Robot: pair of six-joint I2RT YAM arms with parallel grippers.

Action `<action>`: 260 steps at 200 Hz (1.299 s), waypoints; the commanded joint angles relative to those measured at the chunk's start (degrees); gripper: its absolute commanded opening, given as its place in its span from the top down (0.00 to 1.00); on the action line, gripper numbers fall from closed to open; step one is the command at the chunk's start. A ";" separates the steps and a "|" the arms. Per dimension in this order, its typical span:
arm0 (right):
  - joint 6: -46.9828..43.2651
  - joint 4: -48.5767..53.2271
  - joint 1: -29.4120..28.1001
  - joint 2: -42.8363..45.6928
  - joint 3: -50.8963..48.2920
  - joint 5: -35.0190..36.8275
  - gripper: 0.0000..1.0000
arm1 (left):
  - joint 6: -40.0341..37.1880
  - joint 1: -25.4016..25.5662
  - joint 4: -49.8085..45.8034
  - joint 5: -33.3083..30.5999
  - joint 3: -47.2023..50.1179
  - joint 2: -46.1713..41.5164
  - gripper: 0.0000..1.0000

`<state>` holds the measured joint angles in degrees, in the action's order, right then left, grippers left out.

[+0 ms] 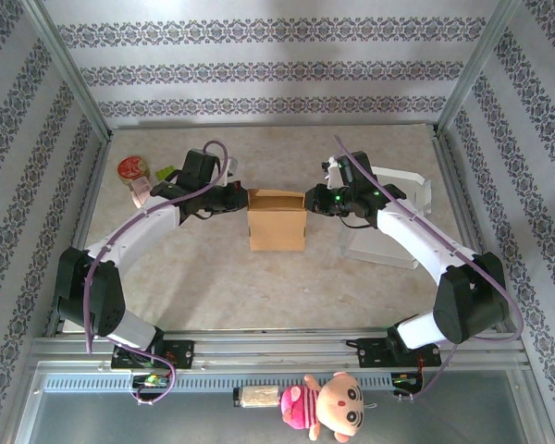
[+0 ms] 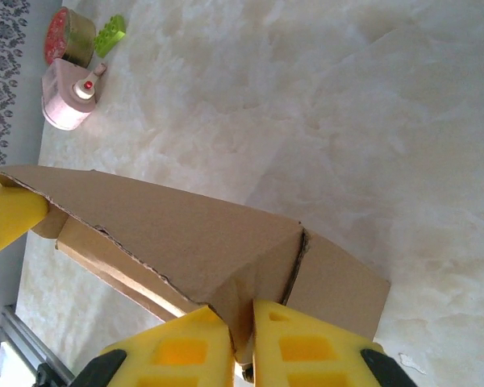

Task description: Fold the paper box

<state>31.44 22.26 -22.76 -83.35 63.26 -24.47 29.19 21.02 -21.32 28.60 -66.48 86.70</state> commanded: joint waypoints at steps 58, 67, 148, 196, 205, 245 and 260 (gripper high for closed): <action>-0.95 5.84 -1.70 -0.68 -1.66 0.68 0.86 | 0.36 5.55 -2.35 -4.86 6.53 -3.92 0.76; -1.03 5.78 -1.68 -0.63 -1.39 0.75 0.86 | 0.50 5.55 -1.70 -5.27 6.45 -4.85 0.67; -1.52 4.58 -2.06 -0.58 -2.01 1.27 0.86 | -3.03 5.46 0.61 -8.46 7.64 -12.97 0.22; -4.28 1.12 -2.79 0.59 -1.74 2.93 0.87 | 11.24 2.05 -5.73 -13.27 4.86 -13.62 0.20; -4.84 -0.86 -3.11 1.02 -1.89 3.59 0.87 | 13.38 2.02 -2.72 -12.97 6.21 -15.33 0.20; -9.09 -10.90 -4.90 1.76 -1.24 6.79 0.89 | 14.21 1.16 0.11 -19.25 6.82 -21.21 0.20; -10.63 -14.71 -5.43 1.36 -0.69 7.21 0.90 | 12.96 0.97 -0.84 -23.33 6.71 -22.94 0.20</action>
<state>24.88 16.73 -27.24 -83.22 61.65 -19.49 41.50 22.96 -23.40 12.47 -59.35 66.54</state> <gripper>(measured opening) 0.105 0.796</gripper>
